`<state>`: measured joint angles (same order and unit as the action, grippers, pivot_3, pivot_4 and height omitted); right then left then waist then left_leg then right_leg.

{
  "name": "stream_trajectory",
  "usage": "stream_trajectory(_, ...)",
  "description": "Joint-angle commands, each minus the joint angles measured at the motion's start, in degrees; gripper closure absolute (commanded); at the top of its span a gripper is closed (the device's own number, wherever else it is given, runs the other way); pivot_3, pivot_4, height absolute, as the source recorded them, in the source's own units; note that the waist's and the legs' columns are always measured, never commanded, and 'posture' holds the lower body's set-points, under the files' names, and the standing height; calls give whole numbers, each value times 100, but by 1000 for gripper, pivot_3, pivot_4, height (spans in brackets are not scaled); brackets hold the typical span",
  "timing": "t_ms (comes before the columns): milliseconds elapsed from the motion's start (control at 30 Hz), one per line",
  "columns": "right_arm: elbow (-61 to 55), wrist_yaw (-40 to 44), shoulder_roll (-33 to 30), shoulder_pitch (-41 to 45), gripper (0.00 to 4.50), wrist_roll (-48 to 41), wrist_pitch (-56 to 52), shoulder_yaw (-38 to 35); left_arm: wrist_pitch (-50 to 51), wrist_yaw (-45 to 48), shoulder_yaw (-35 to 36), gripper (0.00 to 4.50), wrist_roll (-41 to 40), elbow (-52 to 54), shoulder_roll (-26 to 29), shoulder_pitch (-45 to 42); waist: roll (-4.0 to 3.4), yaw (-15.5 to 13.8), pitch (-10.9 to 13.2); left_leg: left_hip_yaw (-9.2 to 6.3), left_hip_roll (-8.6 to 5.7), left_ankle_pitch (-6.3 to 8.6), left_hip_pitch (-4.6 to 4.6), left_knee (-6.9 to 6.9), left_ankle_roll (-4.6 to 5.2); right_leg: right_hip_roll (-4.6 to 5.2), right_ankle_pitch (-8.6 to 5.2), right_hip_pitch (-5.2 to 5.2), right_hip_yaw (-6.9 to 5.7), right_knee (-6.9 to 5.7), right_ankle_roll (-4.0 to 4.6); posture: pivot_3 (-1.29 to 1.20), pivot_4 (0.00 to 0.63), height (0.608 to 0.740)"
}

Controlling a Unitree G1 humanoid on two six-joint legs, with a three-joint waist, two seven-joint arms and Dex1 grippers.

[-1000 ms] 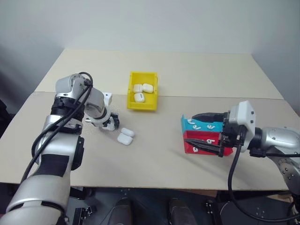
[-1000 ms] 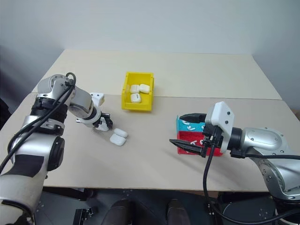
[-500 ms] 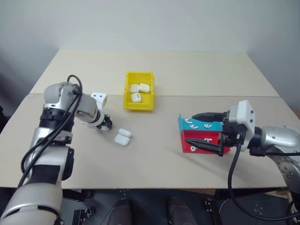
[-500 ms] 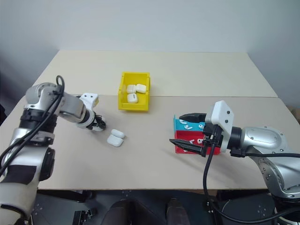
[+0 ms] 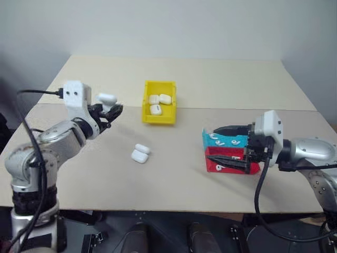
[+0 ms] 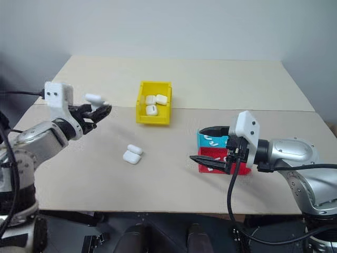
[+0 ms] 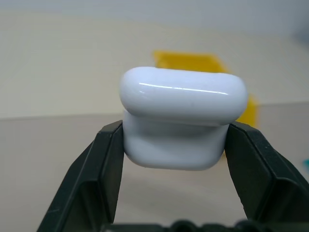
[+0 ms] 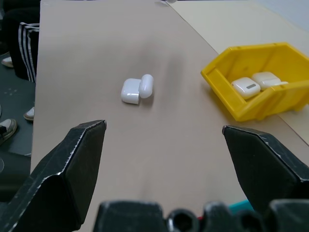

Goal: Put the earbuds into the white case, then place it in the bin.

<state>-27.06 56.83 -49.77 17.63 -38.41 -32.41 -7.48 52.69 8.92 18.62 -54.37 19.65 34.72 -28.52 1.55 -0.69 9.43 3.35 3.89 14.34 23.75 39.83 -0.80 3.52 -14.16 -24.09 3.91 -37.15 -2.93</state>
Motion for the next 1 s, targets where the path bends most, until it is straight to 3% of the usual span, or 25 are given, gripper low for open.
stream_trajectory(33,80,145,-68,208,0,32,195,-111,-936,1524,22,1676,23,-9,31,-71,0,-3,-1,0,0,0,0,0,0,0,0,1,0,2,0,0,150,740)
stream_trajectory(200,267,353,-187,440,0,150,231,-118,-1803,3554,-298,1676,52,-398,-57,-221,0,6,0,0,2,1,0,-2,2,-2,0,0,1,5,-1,0,150,740)
stream_trajectory(367,297,432,-273,454,0,218,240,-180,-1870,5573,-524,1676,-247,-917,145,-392,0,19,0,1,3,2,1,-2,4,-3,0,-1,1,5,-1,0,150,740)
stream_trajectory(467,293,502,-350,406,0,252,239,-237,-2112,6387,-771,1676,34,-1167,240,-487,0,23,-1,0,3,2,1,-2,5,-4,-1,-2,1,4,-2,0,150,740)
stream_trajectory(667,370,889,-987,228,0,601,241,-147,-2361,6914,-1063,1676,336,-1171,159,-503,0,11,0,0,3,3,4,-1,7,-3,-1,-2,1,6,-3,0,150,740)
stream_trajectory(833,532,1154,-1743,463,0,1014,-114,333,-2271,6982,-1181,1676,209,-860,26,-393,-1,23,-1,0,6,5,3,1,10,-5,-2,-3,2,6,-3,0,150,740)
stream_trajectory(1000,922,1422,-1991,845,0,1493,-33,874,-2218,6804,-1253,1676,169,-641,-170,-261,-1,76,-1,1,6,5,2,1,11,-5,-2,-4,4,5,-3,0,150,740)
